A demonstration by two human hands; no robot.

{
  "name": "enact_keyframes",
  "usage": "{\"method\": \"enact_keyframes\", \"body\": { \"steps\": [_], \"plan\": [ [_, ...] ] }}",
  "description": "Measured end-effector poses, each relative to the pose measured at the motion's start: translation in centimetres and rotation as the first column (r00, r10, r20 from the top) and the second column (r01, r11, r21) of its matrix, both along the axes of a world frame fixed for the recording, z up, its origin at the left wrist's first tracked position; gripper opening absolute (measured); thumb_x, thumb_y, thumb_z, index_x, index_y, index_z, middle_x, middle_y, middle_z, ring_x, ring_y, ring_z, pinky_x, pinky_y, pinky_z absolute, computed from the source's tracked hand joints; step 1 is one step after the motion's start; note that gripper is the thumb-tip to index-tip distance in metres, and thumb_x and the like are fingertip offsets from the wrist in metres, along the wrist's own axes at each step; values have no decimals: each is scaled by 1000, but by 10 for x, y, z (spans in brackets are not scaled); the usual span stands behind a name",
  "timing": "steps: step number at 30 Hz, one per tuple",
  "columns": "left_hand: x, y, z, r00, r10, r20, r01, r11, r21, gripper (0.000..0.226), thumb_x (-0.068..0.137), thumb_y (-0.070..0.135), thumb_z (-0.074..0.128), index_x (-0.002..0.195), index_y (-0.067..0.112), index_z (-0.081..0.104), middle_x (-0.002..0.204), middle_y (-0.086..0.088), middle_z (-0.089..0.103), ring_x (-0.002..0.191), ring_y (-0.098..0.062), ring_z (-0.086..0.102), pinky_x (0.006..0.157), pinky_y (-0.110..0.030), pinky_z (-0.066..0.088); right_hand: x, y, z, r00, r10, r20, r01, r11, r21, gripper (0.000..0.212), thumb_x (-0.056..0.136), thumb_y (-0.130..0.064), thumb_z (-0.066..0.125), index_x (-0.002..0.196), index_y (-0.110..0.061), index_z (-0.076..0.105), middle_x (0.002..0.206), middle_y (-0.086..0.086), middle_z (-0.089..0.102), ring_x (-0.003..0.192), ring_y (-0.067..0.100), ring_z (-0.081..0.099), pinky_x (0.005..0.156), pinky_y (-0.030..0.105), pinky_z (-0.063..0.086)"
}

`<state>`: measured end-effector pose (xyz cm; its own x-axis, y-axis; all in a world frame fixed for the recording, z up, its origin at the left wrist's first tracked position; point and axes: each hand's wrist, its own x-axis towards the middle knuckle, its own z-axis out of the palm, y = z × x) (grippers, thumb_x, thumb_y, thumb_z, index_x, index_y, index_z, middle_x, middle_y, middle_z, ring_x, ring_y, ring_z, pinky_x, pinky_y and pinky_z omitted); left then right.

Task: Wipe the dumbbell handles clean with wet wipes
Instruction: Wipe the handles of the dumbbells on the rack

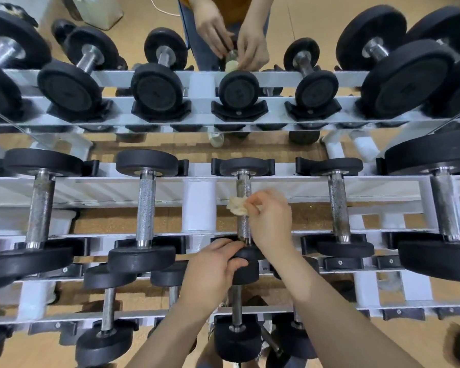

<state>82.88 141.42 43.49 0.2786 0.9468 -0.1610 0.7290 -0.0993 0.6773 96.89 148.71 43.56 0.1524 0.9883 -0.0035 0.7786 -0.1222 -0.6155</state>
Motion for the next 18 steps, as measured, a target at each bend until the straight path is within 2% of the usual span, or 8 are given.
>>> {"method": "enact_keyframes", "body": {
  "steps": [2, 4, 7, 10, 13, 16, 18],
  "plan": [
    [-11, 0, -3, 997, 1, 75, -1, 1000, 1, 33, 87, 31, 61, 117, 20, 69, 111, 8, 68, 100, -3, 57, 89, -11, 41, 1, -20, -6, 999, 45, -19, -46, 996, -77, 12, 85, -5, 63, 80, -16, 60, 83, -5, 56, 80, 19, 54, 67, 35, 44],
    [-21, -1, -5, 990, 31, 139, -33, 999, 13, 31, 84, 24, 64, 114, 18, 70, 107, 9, 68, 100, 3, 54, 89, 1, 34, 2, -36, -10, 997, 50, -66, -60, 985, -163, 15, 88, -5, 59, 83, -18, 53, 83, -4, 56, 75, 15, 52, 60, 26, 35],
    [-25, -1, -8, 986, 31, 162, -37, 999, 31, 31, 84, 22, 66, 114, 13, 71, 105, 11, 66, 99, 6, 53, 87, 7, 29, -7, -20, -12, 989, -1, -149, -13, 996, -93, 14, 93, -13, 55, 82, -18, 49, 80, -3, 52, 70, 10, 47, 57, 22, 30],
    [-22, -1, -10, 985, 24, 171, -34, 998, 52, 31, 84, 24, 66, 113, 13, 71, 104, 16, 63, 101, 0, 56, 89, 6, 28, -18, 22, -7, 986, -67, -149, 70, 997, 13, 10, 97, -21, 51, 89, -18, 55, 85, -3, 55, 77, 12, 51, 64, 26, 36],
    [-20, -1, -13, 983, 24, 181, -33, 998, 48, 31, 84, 26, 66, 113, 18, 71, 105, 20, 64, 99, 2, 57, 89, 2, 33, -25, 28, -4, 987, -70, -144, 69, 998, -15, 22, 99, -35, 49, 106, -16, 56, 87, -2, 60, 79, 17, 56, 65, 31, 39],
    [-19, -1, -13, 978, 11, 206, -23, 998, 57, 28, 85, 34, 59, 112, 30, 64, 105, 17, 66, 95, 1, 60, 85, -10, 44, -26, -4, -9, 992, -84, -95, 76, 994, -81, 36, 97, -35, 53, 120, -7, 49, 87, 7, 64, 77, 26, 62, 60, 31, 40],
    [-17, 0, -12, 976, 15, 218, -30, 997, 67, 31, 84, 36, 56, 114, 31, 57, 111, 15, 62, 95, 1, 60, 85, -8, 43, -25, -5, -7, 970, -170, -174, 155, 983, -94, 32, 97, -30, 54, 117, -6, 48, 89, 9, 65, 79, 27, 62, 62, 31, 43]
  ]
}}
